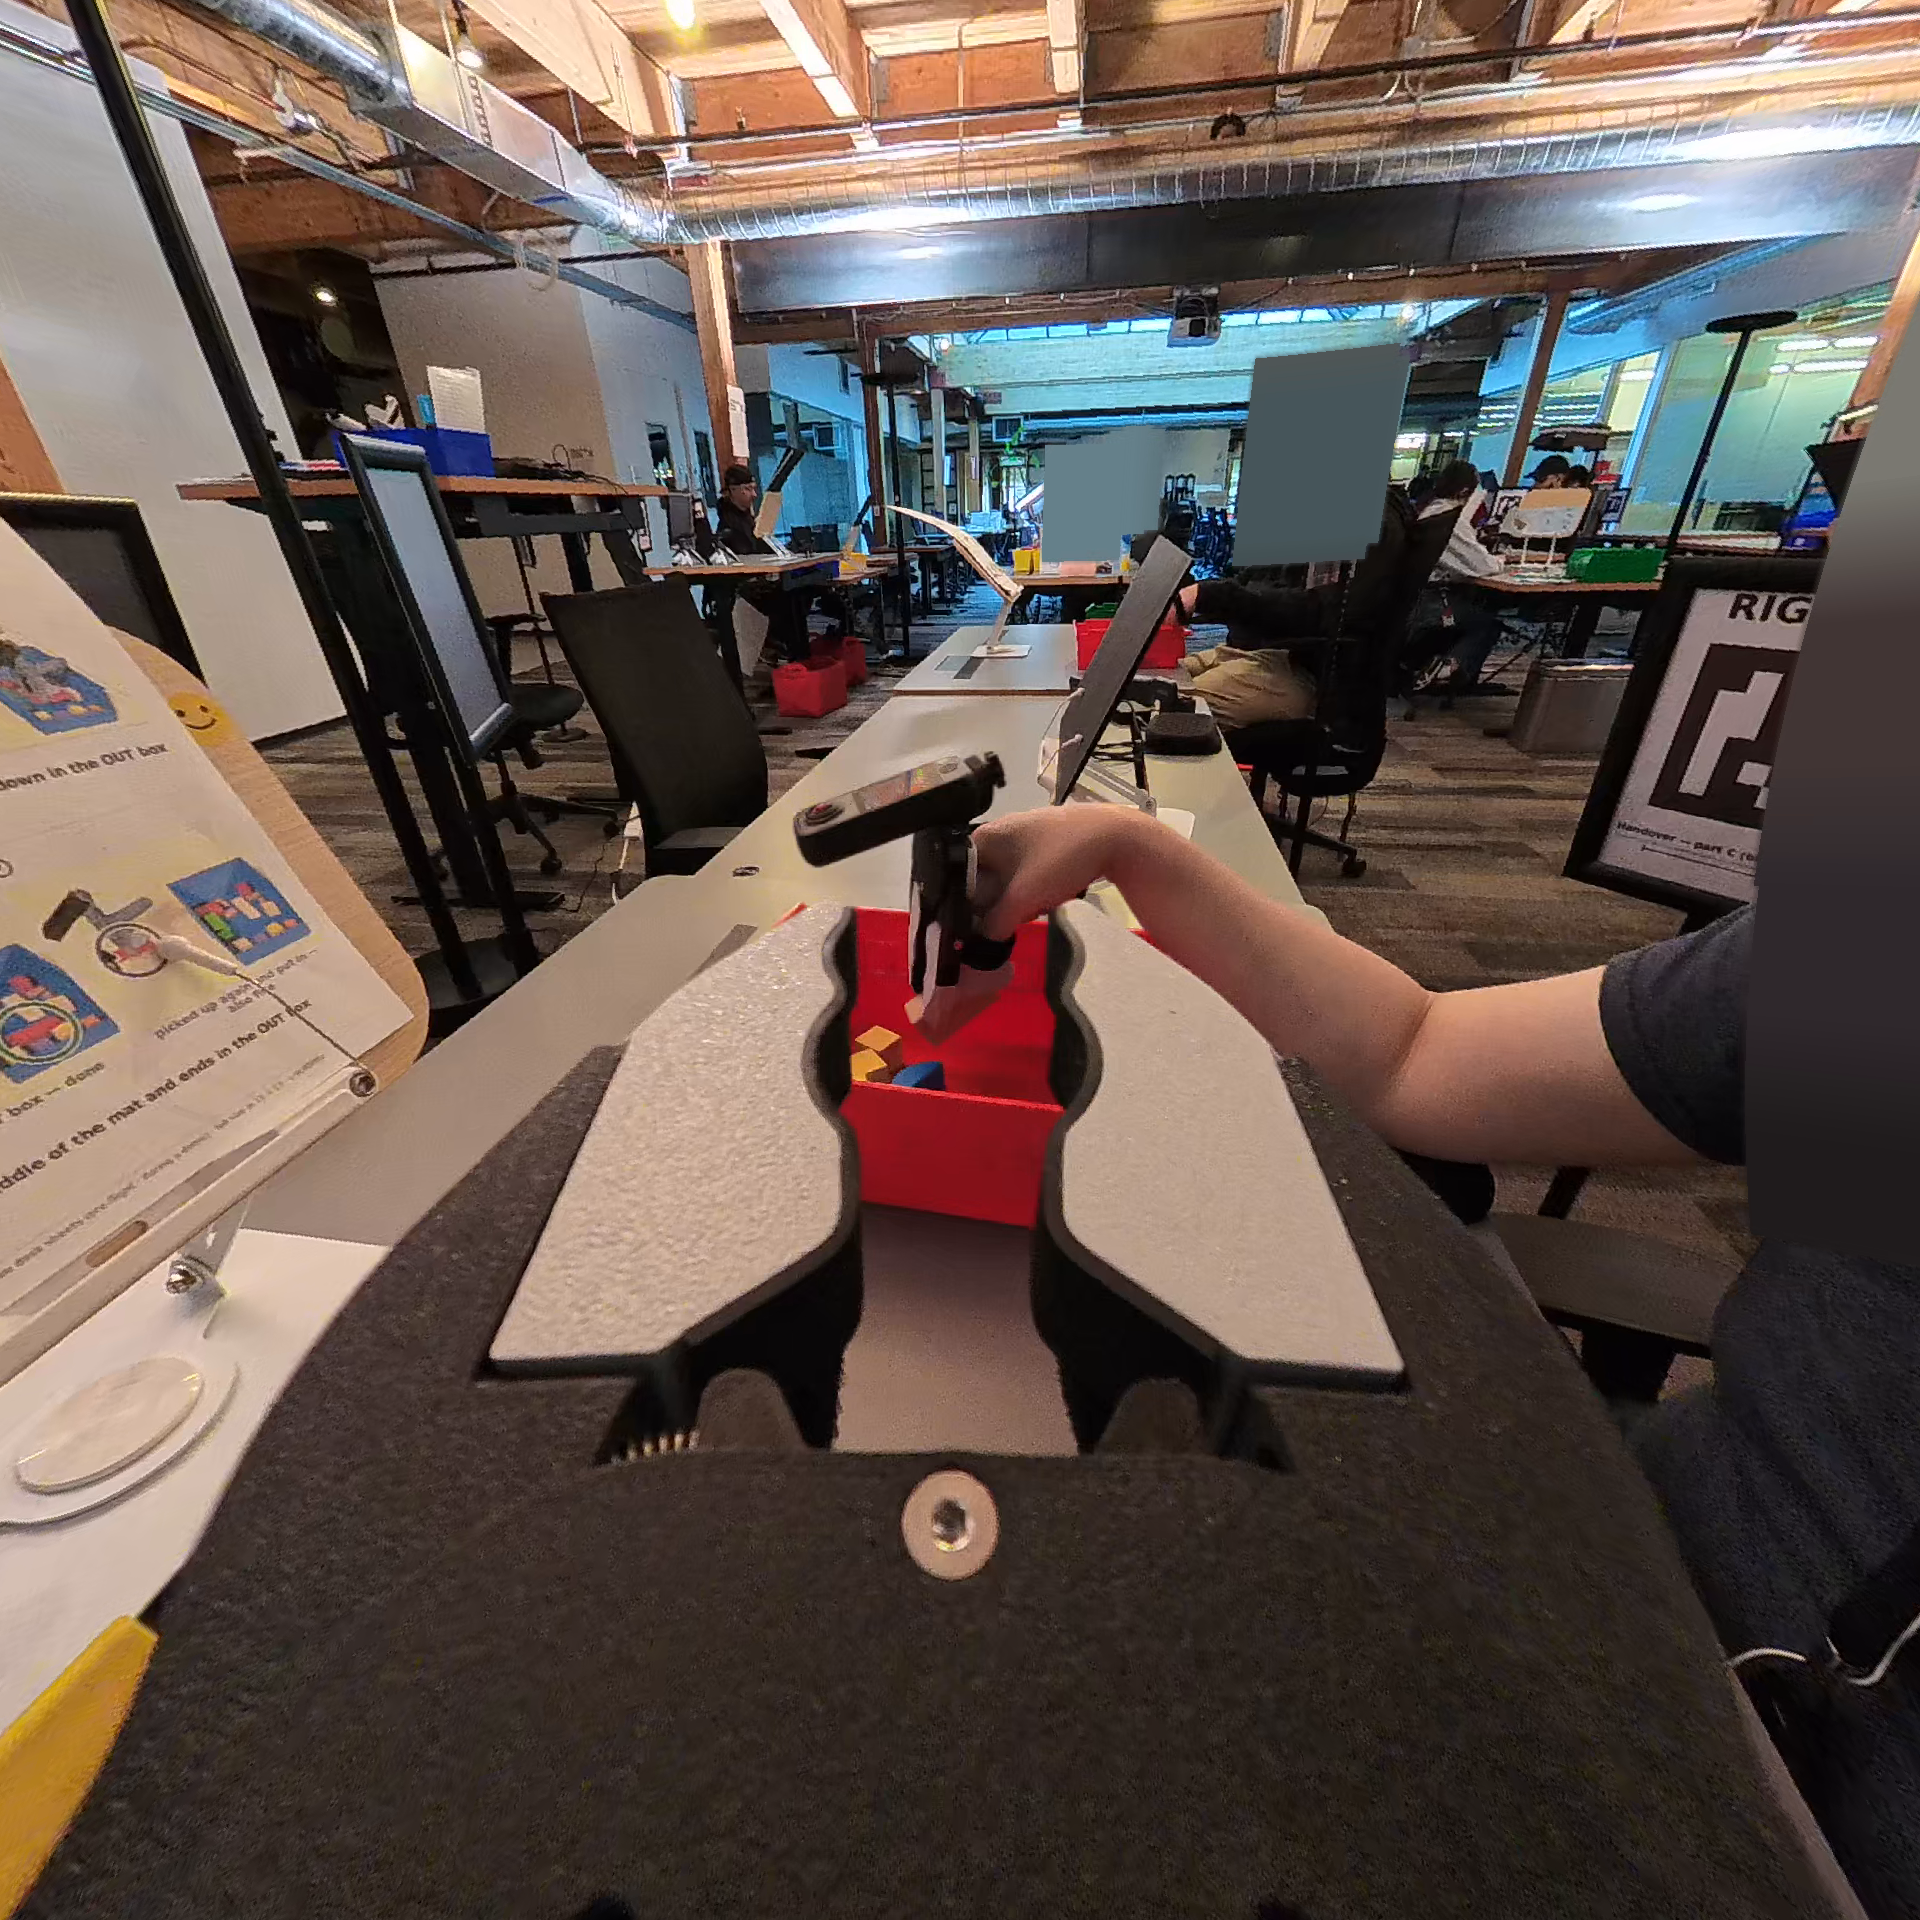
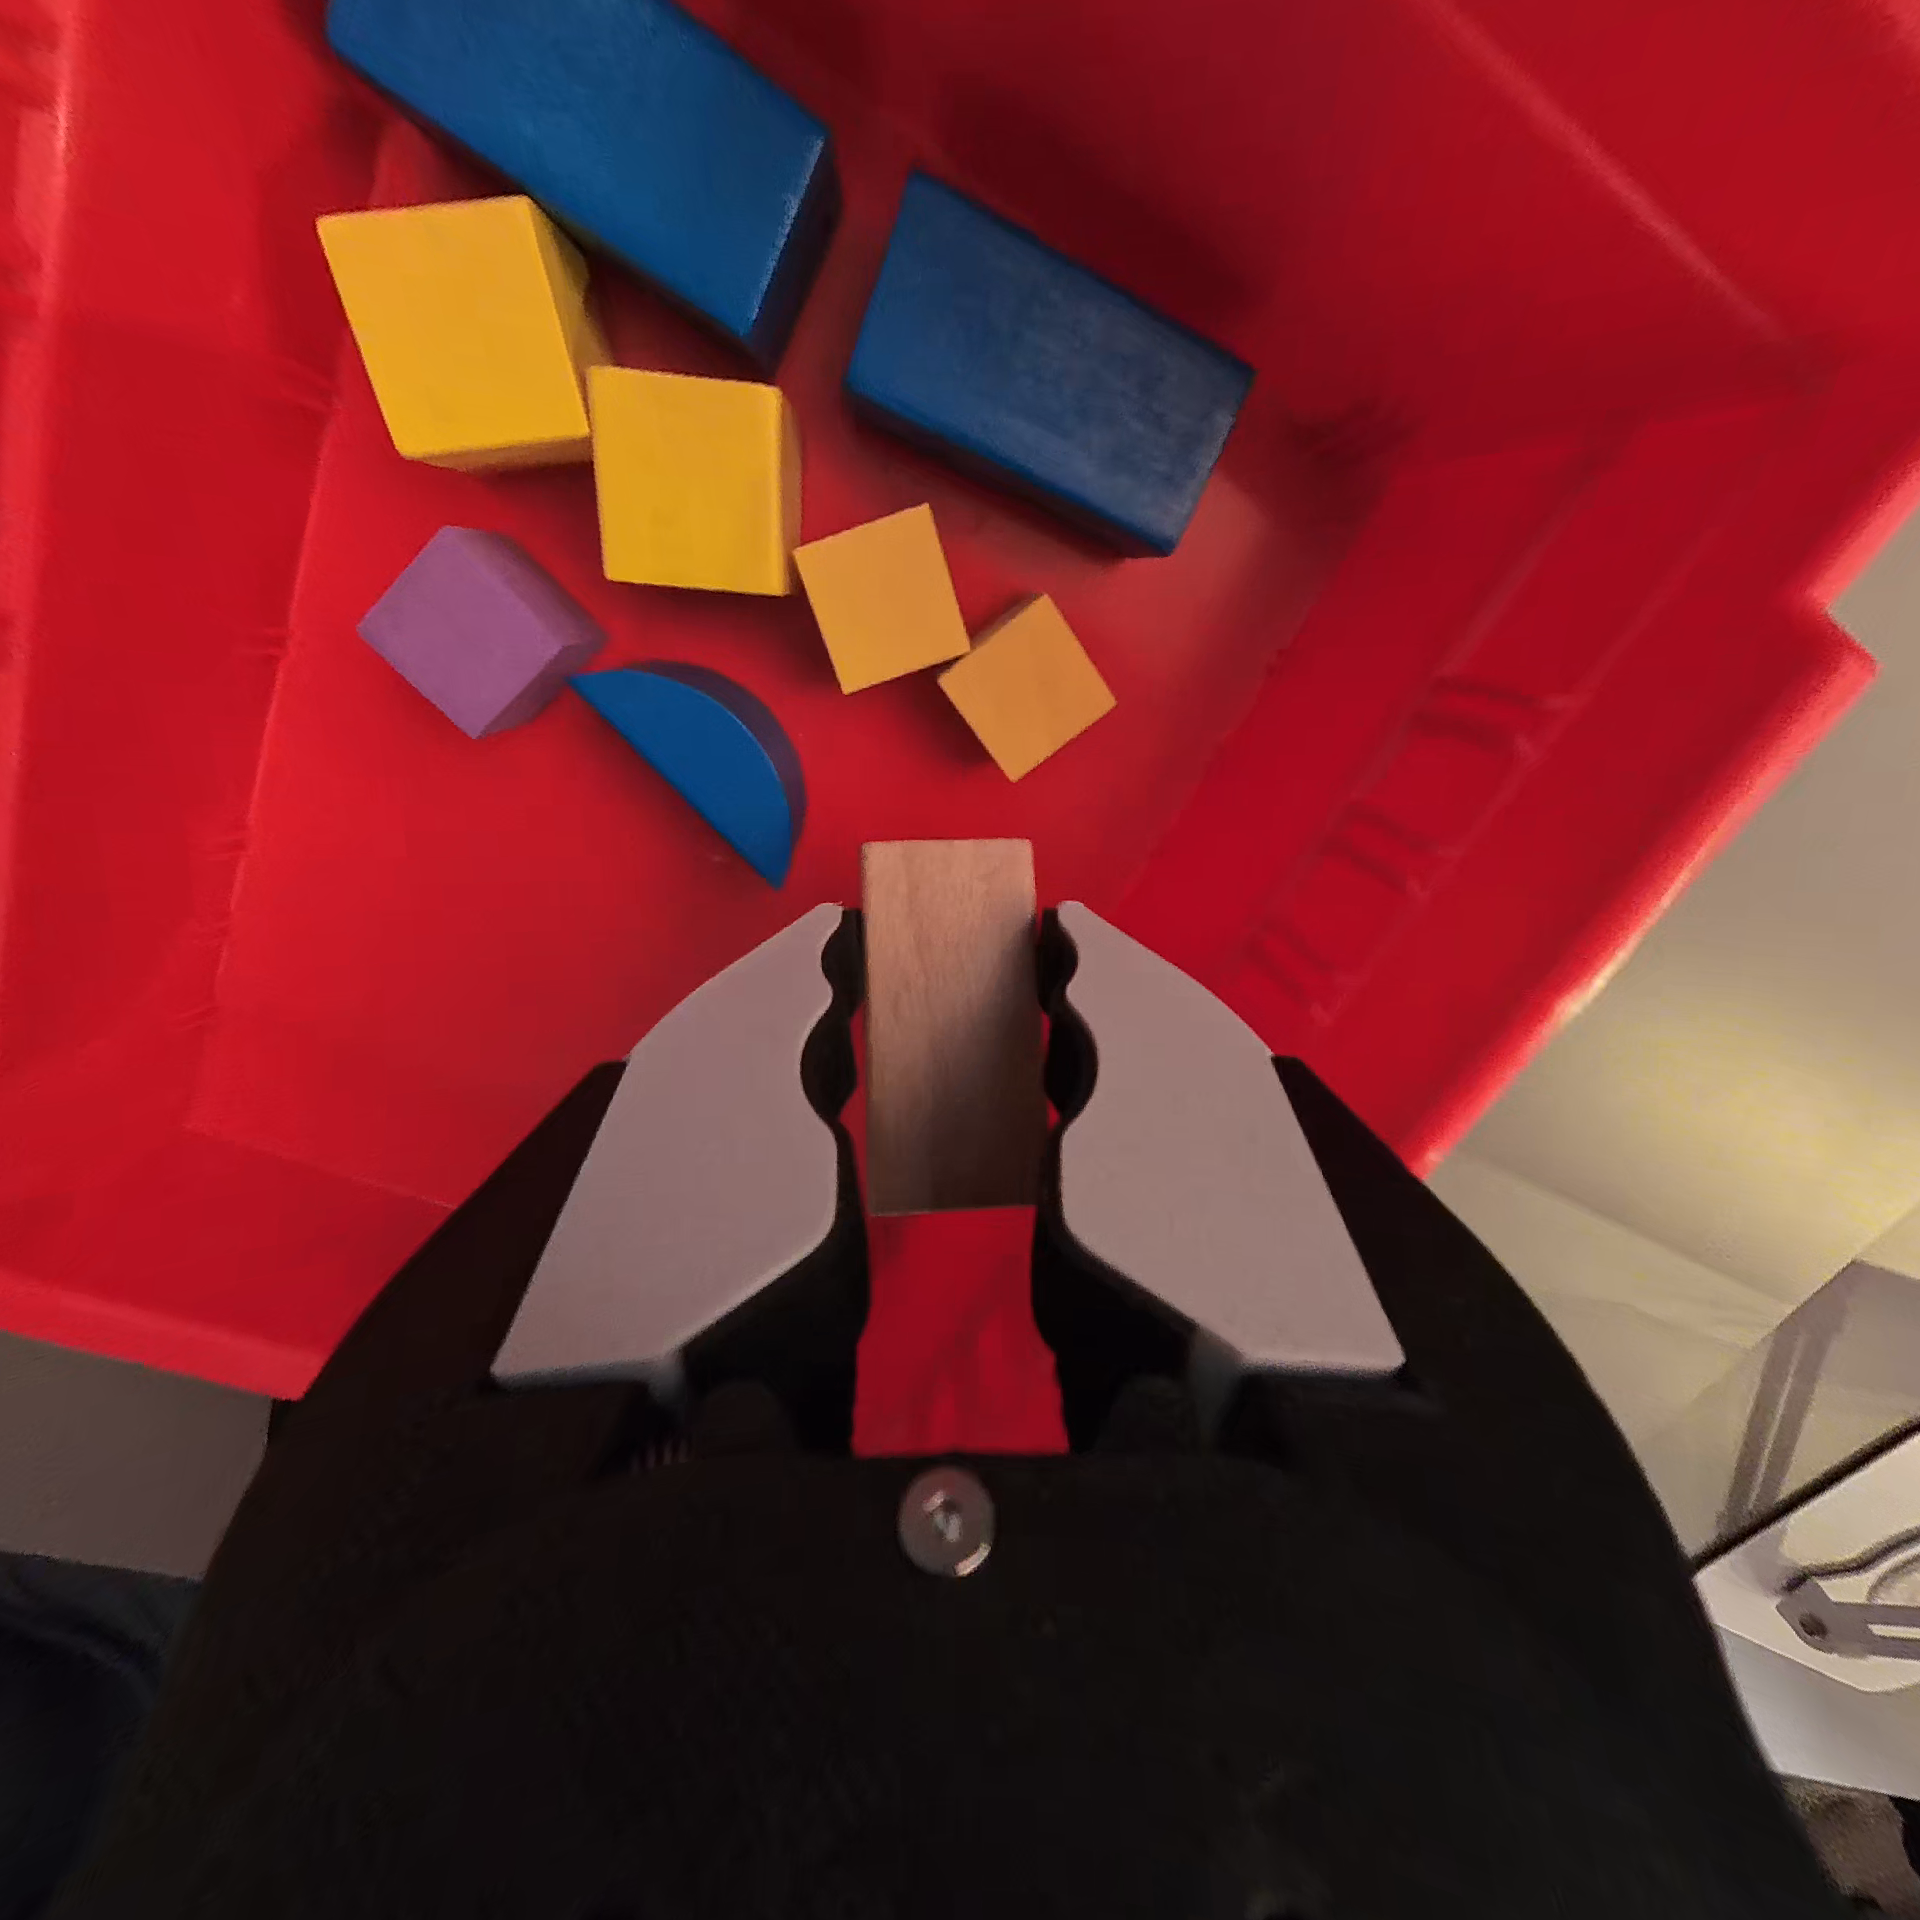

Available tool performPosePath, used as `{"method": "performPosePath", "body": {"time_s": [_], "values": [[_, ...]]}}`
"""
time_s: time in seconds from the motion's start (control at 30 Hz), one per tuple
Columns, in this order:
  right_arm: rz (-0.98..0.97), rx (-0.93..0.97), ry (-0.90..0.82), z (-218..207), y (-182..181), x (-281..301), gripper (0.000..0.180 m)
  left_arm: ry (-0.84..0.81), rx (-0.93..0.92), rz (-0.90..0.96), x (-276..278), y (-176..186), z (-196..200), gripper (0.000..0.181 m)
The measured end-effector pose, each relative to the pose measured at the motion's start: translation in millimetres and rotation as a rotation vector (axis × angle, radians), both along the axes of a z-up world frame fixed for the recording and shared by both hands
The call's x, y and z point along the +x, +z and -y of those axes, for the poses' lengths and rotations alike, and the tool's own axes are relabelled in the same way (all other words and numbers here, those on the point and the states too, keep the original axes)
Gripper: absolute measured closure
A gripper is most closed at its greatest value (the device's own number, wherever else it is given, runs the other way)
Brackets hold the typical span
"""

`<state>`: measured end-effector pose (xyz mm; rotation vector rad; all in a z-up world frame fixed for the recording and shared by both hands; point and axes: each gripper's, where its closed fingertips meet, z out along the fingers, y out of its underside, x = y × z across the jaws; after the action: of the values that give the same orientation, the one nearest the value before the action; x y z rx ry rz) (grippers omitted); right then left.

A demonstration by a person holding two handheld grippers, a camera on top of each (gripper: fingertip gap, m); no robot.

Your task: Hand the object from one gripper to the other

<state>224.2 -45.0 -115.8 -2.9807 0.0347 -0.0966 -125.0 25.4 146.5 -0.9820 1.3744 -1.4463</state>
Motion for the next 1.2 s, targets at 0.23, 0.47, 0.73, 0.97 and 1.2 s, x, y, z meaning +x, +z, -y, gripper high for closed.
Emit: {"method": "performPosePath", "body": {"time_s": [0.23, 0.47, 0.73, 0.97, 1.2], "values": [[0.006, -0.037, -0.001, -2.5, -11.5, -0.8, 0.146, -0.001, 0.032, -0.033, 3.2, -5.0, 4.9, 0.147], [-0.003, -0.074, 0.0, -2.9, -22.3, -0.9, 0.146, -0.007, 0.033, -0.05, 5.7, -8.6, 6.1, 0.146], [0.001, -0.102, -0.002, -0.9, -28.9, 1.4, 0.146, -0.006, 0.044, -0.055, 6.4, -9.5, 7.4, 0.147], [-0.016, -0.137, 0.013, 6.6, -32.2, -0.5, 0.146, 0.005, 0.033, -0.046, 2.6, -6.6, 3.0, 0.147], [-0.01, -0.146, 0.016, 4.9, -36.2, 1.2, 0.146, 0.005, 0.041, -0.061, 3.9, -9.1, 3.8, 0.147]]}}
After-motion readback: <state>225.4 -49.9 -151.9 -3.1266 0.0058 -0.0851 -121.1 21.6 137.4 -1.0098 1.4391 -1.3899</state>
